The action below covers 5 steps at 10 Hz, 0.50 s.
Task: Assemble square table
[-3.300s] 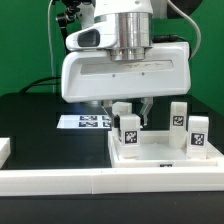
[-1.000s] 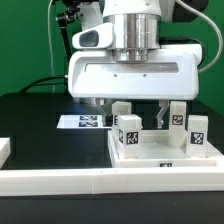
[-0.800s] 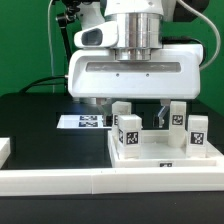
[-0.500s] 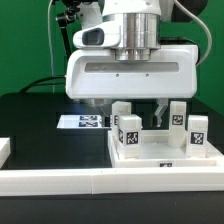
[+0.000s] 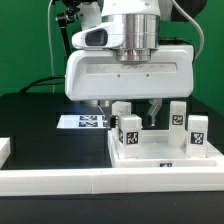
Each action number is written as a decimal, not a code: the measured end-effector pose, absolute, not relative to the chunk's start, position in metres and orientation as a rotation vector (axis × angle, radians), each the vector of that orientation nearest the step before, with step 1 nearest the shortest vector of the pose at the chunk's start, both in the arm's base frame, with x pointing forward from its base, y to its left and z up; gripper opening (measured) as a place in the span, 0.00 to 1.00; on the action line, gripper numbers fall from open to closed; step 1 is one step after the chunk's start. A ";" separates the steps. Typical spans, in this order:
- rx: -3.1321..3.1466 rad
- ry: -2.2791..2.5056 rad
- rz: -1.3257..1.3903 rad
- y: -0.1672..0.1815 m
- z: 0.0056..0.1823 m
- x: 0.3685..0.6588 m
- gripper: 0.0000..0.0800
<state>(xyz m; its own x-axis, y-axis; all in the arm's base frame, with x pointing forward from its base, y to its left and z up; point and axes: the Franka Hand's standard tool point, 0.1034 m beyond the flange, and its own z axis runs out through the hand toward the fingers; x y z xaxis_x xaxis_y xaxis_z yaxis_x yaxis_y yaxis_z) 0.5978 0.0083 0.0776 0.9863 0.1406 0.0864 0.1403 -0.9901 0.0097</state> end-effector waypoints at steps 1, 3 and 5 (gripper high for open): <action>3.130 0.198 0.137 0.008 0.078 0.598 0.47; 3.137 0.127 0.137 0.009 0.078 0.598 0.36; 3.142 -0.240 0.140 0.008 0.078 0.598 0.36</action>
Offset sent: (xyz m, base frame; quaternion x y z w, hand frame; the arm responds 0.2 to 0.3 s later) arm 0.0000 0.0000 0.0000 0.0000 0.0000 0.1938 0.9810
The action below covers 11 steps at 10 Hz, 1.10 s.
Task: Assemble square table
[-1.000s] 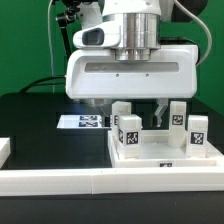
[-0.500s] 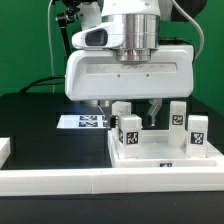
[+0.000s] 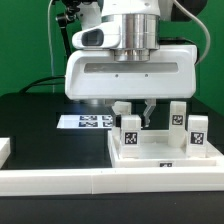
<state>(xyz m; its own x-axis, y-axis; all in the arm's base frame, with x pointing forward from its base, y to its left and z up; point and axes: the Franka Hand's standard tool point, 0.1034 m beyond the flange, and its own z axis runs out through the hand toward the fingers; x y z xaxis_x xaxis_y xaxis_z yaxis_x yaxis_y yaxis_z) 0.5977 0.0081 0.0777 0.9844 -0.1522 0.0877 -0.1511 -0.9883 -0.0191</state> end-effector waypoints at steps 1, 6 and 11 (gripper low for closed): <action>-3.097 0.388 -0.139 0.008 0.078 0.597 0.36; -2.768 1.419 -0.119 0.014 0.076 0.595 0.36; -2.483 1.816 -0.091 0.012 0.076 0.596 0.36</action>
Offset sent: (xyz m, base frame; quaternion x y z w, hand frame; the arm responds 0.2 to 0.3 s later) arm -0.0111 0.0082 0.0023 -0.0757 -0.0142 0.3289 0.9412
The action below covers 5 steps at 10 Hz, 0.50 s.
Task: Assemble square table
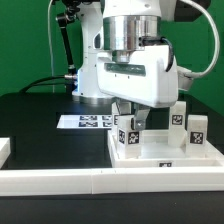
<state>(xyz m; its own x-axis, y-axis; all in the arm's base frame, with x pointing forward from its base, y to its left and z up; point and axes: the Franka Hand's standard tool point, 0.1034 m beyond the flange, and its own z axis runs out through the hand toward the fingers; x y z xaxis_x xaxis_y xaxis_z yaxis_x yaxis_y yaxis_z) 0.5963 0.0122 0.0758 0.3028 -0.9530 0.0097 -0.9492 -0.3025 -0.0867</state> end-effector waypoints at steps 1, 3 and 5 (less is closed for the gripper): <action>-2.399 1.914 -0.084 0.012 0.076 0.596 0.36; -2.375 1.943 -0.083 0.012 0.076 0.596 0.36; -2.497 1.791 -0.091 0.011 0.076 0.596 0.45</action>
Offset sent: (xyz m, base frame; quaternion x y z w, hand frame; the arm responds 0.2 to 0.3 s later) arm 0.0000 0.0000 0.0000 0.0000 0.0000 -0.0650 0.9979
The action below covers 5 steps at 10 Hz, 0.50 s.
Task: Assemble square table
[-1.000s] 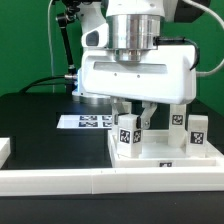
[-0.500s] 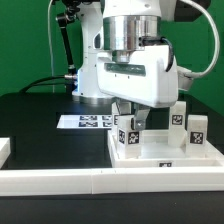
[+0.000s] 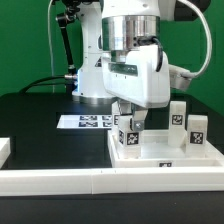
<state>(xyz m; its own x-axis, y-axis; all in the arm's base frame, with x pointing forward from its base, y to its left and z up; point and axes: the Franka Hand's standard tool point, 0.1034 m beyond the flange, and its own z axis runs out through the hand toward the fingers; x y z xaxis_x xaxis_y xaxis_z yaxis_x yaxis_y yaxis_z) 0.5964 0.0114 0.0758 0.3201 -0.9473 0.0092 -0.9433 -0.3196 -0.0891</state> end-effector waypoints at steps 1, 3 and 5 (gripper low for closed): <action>-2.614 1.626 -0.105 0.011 0.076 0.597 0.70; -2.828 1.239 -0.140 0.009 0.076 0.599 0.80; -2.908 1.048 -0.144 0.006 0.076 0.599 0.81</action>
Offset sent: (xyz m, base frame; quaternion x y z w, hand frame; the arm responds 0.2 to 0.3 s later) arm 0.0018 0.0065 0.0025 0.0474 -0.0456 -0.1223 0.9903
